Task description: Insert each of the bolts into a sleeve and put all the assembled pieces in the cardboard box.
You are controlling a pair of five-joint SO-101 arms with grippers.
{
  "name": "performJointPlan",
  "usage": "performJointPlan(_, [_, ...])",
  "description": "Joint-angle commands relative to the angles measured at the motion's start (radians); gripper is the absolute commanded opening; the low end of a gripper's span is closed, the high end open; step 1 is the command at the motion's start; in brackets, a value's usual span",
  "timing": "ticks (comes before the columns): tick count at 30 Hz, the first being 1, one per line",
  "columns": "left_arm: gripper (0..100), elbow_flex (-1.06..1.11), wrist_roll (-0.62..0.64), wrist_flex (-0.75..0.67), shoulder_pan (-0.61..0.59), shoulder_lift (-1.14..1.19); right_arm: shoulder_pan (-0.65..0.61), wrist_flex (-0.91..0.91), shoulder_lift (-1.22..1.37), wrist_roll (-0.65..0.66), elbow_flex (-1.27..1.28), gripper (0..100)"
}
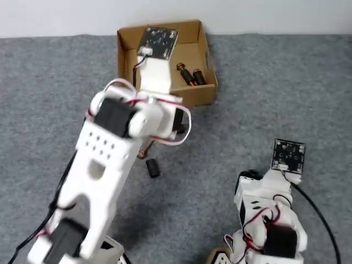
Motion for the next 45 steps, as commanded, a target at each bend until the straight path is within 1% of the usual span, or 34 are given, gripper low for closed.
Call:
performJointPlan(1, [0,0.116,-0.003,-0.057,-0.012,-0.160,0.005,-0.018,-0.065,0.005,-0.008,0.9])
performJointPlan(12, [0,0.467,-0.005,-0.190,-0.014,-0.551,0.002,-0.018,-0.099,0.006,-0.005,0.8])
performJointPlan(15, [0,0.567,-0.008,-0.253,-0.015,-0.666,0.001,-0.018,-0.101,0.006,-0.006,0.8])
performJointPlan(18, [0,0.644,-0.011,-0.336,-0.043,-0.772,0.001,-0.018,-0.101,0.006,-0.008,0.8])
performJointPlan(21, [0,0.710,-0.061,-0.393,-0.097,-0.852,-0.010,-0.018,-0.101,0.006,-0.015,0.8])
performJointPlan(24, [0,0.774,-0.100,-0.427,-0.152,-0.918,-0.079,-0.016,-0.101,0.006,-0.041,0.8])
performJointPlan(27, [0,0.825,-0.110,-0.459,-0.222,-0.982,-0.194,-0.030,-0.101,0.009,-0.043,0.8])
performJointPlan(29, [0,0.858,-0.110,-0.477,-0.262,-1.031,-0.272,-0.077,-0.101,0.011,-0.043,0.8])
performJointPlan(32, [0,0.915,-0.110,-0.499,-0.301,-1.111,-0.349,-0.202,-0.090,0.012,-0.041,0.8])
performJointPlan(34, [0,0.952,-0.110,-0.502,-0.313,-1.171,-0.383,-0.252,-0.090,0.014,-0.029,0.8])
performJointPlan(39, [0,1.023,-0.110,-0.496,-0.315,-1.318,-0.452,-0.260,-0.090,0.014,0.008,0.8])
performJointPlan(45, [0,1.075,-0.110,-0.493,-0.305,-1.425,-0.605,-0.269,-0.090,0.014,0.006,0.8])
